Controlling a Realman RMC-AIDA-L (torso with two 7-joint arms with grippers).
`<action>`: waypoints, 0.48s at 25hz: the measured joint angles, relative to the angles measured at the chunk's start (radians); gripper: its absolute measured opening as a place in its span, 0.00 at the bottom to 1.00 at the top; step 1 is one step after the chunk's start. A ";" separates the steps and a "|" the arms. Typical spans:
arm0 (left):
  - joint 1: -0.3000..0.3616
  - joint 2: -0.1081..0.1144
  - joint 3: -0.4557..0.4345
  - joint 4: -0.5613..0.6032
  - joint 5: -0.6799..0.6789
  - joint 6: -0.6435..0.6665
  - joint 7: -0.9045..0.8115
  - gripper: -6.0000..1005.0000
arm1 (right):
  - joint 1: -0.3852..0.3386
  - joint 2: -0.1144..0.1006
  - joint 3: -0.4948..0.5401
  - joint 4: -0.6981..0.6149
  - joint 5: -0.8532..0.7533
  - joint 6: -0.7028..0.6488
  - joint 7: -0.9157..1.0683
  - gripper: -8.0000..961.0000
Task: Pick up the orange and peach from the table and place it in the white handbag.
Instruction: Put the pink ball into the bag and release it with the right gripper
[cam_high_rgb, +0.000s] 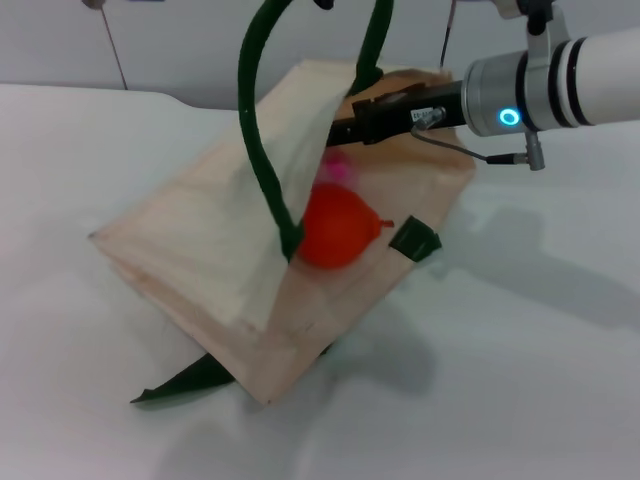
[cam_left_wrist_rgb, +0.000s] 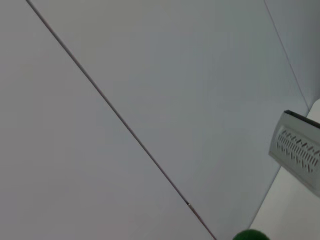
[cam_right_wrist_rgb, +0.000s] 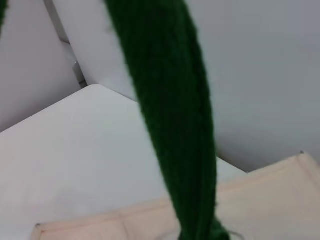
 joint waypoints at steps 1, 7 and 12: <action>0.001 0.000 0.000 0.000 0.002 0.001 0.000 0.24 | 0.000 0.000 0.000 0.001 0.000 -0.003 0.000 0.77; 0.004 0.001 -0.007 -0.002 0.005 0.002 0.000 0.25 | 0.000 -0.001 0.000 0.012 0.000 -0.007 0.001 0.81; 0.015 0.001 -0.014 -0.003 0.006 0.011 -0.004 0.26 | -0.004 -0.006 -0.001 0.014 -0.038 0.008 0.042 0.81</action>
